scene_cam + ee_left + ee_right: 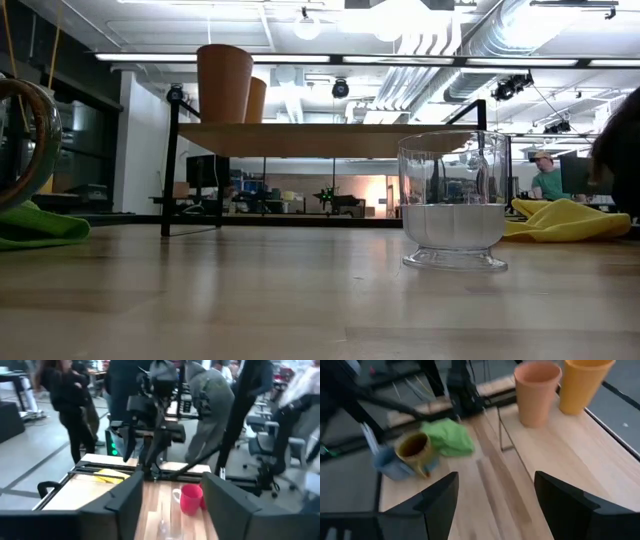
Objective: Stack small to large cups/mugs on shelf
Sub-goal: Put the red and white mug on the shelf
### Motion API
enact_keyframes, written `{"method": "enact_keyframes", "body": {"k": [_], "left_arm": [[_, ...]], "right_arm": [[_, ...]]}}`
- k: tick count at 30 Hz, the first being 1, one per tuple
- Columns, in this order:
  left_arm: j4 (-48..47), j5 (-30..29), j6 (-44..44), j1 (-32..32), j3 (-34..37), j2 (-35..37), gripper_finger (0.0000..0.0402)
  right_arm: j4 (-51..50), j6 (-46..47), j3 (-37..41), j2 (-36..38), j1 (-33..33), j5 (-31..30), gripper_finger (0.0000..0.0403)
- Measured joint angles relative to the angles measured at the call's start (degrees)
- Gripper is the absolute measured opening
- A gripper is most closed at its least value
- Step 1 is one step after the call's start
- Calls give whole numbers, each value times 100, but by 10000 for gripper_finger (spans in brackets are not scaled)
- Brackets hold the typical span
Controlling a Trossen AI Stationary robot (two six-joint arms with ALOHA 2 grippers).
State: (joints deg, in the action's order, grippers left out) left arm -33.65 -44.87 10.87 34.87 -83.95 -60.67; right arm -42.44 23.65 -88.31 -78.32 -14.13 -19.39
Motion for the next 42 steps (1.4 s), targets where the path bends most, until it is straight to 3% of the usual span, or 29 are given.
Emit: {"method": "enact_keyframes", "body": {"k": [4,7,13,17,23,26,29,36,42], "left_arm": [[-213,148,54,-14,490,344,232],[352,602,318,-269,1403,727,240],[4056,2698,789,-1240,3933,1293,241],[5528,3501,1175,-1829,4684,1190,241],[5572,3451,681,-2027,4722,1181,241],[5572,3137,297,-2026,4722,1187,241],[5367,3037,510,-2025,4722,1187,241],[5111,2438,971,-2024,4722,1161,241],[5143,2087,876,-2024,4717,1166,241]], "right_arm": [[464,69,0,-2,-164,-16,252],[588,309,0,-7,-291,-53,252],[581,831,0,-9,-548,-488,252],[561,1080,0,-9,-631,-533,252],[422,1083,0,-9,-627,-542,252],[333,718,0,-9,-625,-540,252],[103,468,0,-9,-625,-498,252],[-1057,453,0,-9,-735,257,252],[-2235,342,85,-5,-1195,345,252]]}}
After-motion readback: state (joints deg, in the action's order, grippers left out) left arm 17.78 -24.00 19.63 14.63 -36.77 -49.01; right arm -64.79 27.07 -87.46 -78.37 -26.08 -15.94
